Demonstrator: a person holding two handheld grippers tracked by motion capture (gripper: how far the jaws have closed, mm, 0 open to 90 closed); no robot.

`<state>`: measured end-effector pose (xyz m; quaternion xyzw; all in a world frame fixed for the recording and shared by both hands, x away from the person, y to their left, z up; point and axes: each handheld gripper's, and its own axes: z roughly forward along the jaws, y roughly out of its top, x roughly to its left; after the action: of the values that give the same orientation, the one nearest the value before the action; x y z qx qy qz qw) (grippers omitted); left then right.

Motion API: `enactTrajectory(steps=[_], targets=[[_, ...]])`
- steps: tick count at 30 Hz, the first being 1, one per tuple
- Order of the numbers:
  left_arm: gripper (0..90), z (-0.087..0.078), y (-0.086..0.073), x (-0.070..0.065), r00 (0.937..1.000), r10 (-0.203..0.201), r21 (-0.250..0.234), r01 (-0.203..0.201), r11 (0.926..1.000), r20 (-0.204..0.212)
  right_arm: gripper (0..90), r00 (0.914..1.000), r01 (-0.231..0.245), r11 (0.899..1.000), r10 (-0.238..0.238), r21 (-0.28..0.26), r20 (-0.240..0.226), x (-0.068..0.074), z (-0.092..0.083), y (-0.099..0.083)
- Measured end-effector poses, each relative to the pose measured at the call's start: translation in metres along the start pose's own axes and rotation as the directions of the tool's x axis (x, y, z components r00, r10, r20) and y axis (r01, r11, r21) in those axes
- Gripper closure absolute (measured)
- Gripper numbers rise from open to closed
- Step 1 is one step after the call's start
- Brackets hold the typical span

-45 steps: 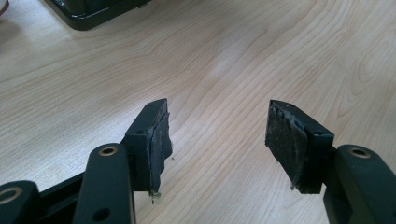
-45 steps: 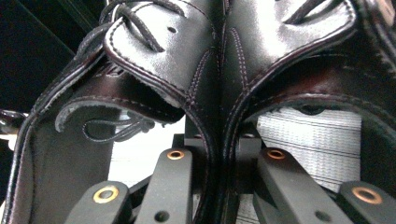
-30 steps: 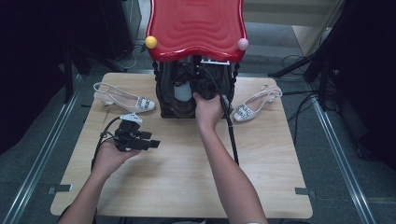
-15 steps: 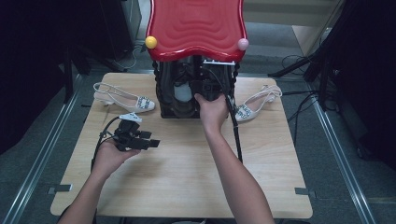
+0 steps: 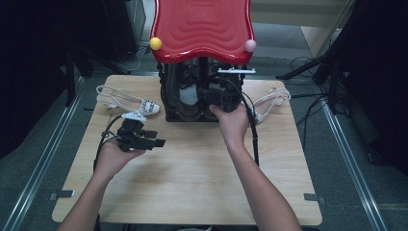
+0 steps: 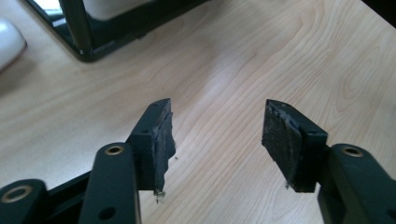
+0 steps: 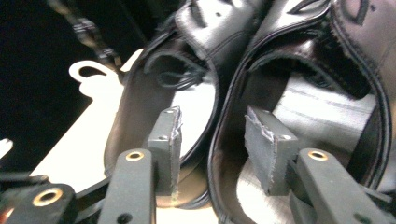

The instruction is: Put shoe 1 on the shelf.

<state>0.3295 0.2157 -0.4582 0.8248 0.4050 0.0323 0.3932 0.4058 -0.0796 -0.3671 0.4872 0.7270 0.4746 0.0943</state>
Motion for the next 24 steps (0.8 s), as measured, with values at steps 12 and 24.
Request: enactTrajectory(steps=[12,24], targets=[[71.6,-0.02,0.043,-0.009,0.9984,0.039,-0.041,-0.038,0.9985,0.041,52.7,0.9888,0.091,0.996,-0.089,0.006,-0.12,-0.012,-0.045,-0.021],[88.6,-0.039,0.106,-0.023,0.9902,0.132,-0.07,-0.129,0.9892,0.044,51.0,0.9749,0.159,0.987,-0.154,0.024,-0.161,-0.025,-0.061,-0.058]])
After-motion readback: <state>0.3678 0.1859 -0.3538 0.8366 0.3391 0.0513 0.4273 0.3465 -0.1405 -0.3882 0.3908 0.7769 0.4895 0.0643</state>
